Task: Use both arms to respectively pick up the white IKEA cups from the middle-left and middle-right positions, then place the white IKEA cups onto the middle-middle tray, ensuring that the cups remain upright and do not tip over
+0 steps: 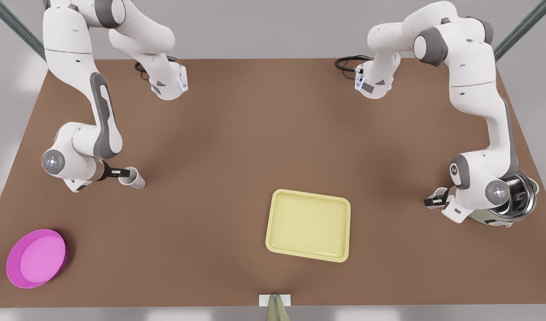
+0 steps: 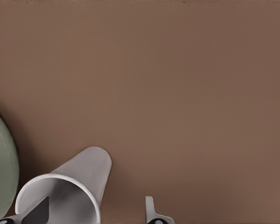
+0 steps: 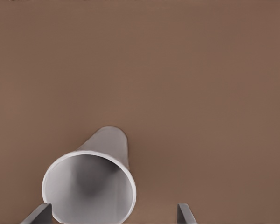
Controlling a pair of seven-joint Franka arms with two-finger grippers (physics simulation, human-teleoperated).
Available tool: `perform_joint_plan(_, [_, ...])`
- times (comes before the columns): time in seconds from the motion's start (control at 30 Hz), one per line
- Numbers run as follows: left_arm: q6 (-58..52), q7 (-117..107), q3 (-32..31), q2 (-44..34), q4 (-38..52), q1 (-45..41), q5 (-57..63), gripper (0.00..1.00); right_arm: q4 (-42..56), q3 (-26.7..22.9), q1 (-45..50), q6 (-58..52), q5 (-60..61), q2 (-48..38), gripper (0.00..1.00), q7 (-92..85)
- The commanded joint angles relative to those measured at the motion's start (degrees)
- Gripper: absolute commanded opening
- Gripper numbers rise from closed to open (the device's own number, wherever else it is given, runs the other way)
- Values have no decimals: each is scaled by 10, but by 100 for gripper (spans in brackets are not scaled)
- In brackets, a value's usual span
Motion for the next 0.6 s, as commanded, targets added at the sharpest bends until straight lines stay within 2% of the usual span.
perform_joint_plan(0.0, [34,15,0,4,-3,0,-1,100,-13,0,-4,60,3,1,100,-20])
perform_joint_plan(0.23, [26,15,0,4,-30,2,-1,100,-46,0,-5,100,-5,23,100,-20])
perform_joint_plan(0.27, [29,14,0,4,-29,2,-1,74,-46,0,-5,103,-5,27,100,-20])
perform_joint_plan(0.3, [33,14,0,11,-28,2,0,57,-45,0,-5,105,-5,31,100,-20])
perform_joint_plan(0.33, [35,14,0,17,-26,2,1,57,-45,0,-5,108,-5,35,100,-20])
perform_joint_plan(0.37, [39,14,0,20,-25,2,1,52,-45,0,-5,109,-5,36,100,-20])
perform_joint_plan(0.4, [39,15,0,20,-25,3,2,41,-44,0,-5,109,-5,36,79,-20])
perform_joint_plan(0.43, [39,16,0,20,-25,3,3,36,-42,0,-5,107,-6,37,54,-23])
perform_joint_plan(0.47, [39,16,0,19,-24,3,3,28,-38,0,-4,105,-5,40,35,-26])
perform_joint_plan(0.5, [39,15,0,17,-24,3,3,22,-36,0,-1,103,-6,41,26,-26])
perform_joint_plan(0.57, [38,15,0,8,-24,0,3,21,-31,1,2,100,-5,44,21,-23])
